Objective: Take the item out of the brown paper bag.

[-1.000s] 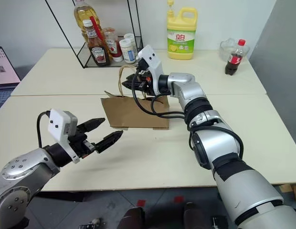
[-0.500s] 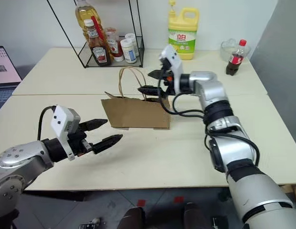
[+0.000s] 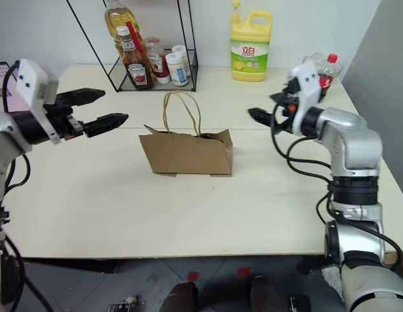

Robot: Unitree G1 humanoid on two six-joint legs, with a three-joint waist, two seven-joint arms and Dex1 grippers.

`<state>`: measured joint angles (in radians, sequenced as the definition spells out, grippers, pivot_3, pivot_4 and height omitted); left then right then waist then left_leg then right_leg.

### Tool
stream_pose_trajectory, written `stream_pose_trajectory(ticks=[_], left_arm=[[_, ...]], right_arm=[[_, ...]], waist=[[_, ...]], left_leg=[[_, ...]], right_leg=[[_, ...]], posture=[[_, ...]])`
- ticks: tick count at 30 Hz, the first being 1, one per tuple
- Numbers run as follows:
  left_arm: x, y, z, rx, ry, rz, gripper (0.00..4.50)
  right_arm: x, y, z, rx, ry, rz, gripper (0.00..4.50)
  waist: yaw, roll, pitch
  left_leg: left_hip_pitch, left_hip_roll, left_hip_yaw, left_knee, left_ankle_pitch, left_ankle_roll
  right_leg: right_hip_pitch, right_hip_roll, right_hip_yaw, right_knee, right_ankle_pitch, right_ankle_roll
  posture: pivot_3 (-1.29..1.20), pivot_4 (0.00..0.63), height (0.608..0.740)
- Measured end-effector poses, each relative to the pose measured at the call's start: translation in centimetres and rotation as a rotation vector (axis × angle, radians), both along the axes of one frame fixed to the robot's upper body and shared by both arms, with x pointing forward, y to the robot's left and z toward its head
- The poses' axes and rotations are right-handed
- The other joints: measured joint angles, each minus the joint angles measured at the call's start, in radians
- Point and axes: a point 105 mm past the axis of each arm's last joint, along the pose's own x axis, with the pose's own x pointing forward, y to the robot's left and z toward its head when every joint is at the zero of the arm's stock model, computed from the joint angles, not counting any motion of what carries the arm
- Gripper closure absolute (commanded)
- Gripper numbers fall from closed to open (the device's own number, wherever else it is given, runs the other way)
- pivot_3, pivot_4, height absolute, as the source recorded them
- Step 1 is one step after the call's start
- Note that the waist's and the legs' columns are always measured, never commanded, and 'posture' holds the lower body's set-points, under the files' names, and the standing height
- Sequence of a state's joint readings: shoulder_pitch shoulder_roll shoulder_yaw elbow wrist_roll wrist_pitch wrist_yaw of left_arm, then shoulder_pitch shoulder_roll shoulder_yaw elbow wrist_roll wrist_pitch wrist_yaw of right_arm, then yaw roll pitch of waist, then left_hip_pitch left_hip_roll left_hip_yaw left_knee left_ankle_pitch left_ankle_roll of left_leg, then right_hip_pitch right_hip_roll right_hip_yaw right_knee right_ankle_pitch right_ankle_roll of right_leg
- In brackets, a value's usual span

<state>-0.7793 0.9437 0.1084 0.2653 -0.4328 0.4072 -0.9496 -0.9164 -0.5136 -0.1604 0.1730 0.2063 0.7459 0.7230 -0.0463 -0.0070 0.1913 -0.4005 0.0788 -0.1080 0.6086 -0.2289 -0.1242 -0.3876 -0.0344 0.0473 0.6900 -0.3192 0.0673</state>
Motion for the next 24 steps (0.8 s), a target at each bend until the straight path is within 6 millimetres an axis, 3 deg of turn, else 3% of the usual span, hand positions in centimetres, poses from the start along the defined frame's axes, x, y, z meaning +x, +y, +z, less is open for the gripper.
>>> stream_pose_trajectory(ticks=[3,5,7,11,15,19,24], left_arm=[[2.5,-0.2,-0.7,0.067,-0.031,0.030,0.00],[4.2,-0.7,-1.2,0.118,-0.052,0.051,0.00],[5.3,-1.3,-1.4,0.163,-0.066,0.048,0.00],[6.4,-2.6,-2.6,0.292,-0.051,-0.006,0.00],[5.6,-3.9,-4.3,0.388,0.030,-0.162,0.00],[3.8,-5.1,-5.0,0.440,0.110,-0.340,0.00],[0.1,-5.7,-6.0,0.501,0.221,-0.521,0.00]], right_arm=[[0.5,-1.0,-0.6,-0.004,-0.005,-0.052,0.03],[0.2,-0.6,-1.3,0.008,0.008,-0.028,0.03],[-0.7,0.3,-2.0,0.016,0.024,0.026,0.03],[-4.7,2.3,-3.4,-0.002,0.067,0.230,0.03],[-7.3,4.0,-3.3,0.009,0.087,0.348,0.03],[-7.6,4.0,-4.0,0.013,0.107,0.330,0.03],[-7.6,3.3,-5.2,0.024,0.144,0.290,0.03]], waist=[[-0.009,0.000,0.000],[-0.011,0.000,0.000],[-0.011,0.000,0.000],[-0.013,0.000,0.000],[-0.022,0.000,0.000],[-0.020,0.000,0.000],[-0.024,0.000,0.000]], left_leg=[[0.000,0.000,0.000,0.000,0.000,0.000],[-0.001,0.000,0.000,0.000,0.001,-0.001],[-0.001,0.000,0.000,0.000,0.001,-0.002],[-0.002,0.000,0.000,0.000,0.002,-0.002],[-0.001,0.000,0.000,0.000,0.002,-0.002],[-0.001,0.000,0.000,0.000,0.001,-0.001],[-0.001,0.000,0.000,0.000,0.002,-0.002]], right_leg=[[0.000,0.000,0.000,0.000,0.000,0.000],[0.000,0.000,0.000,0.000,0.000,0.000],[0.000,0.000,0.000,-0.001,0.000,0.000],[0.000,0.000,0.000,-0.003,0.000,0.000],[0.000,0.000,0.000,-0.001,0.000,0.000],[0.000,0.000,0.000,0.001,0.000,0.000],[0.000,0.000,0.000,0.001,0.000,0.000]], posture=[[0.00,0.150,0.740],[0.00,0.150,0.740],[0.00,0.150,0.740],[0.00,0.150,0.740],[0.00,0.150,0.740],[0.00,0.150,0.740],[0.00,0.150,0.740]])
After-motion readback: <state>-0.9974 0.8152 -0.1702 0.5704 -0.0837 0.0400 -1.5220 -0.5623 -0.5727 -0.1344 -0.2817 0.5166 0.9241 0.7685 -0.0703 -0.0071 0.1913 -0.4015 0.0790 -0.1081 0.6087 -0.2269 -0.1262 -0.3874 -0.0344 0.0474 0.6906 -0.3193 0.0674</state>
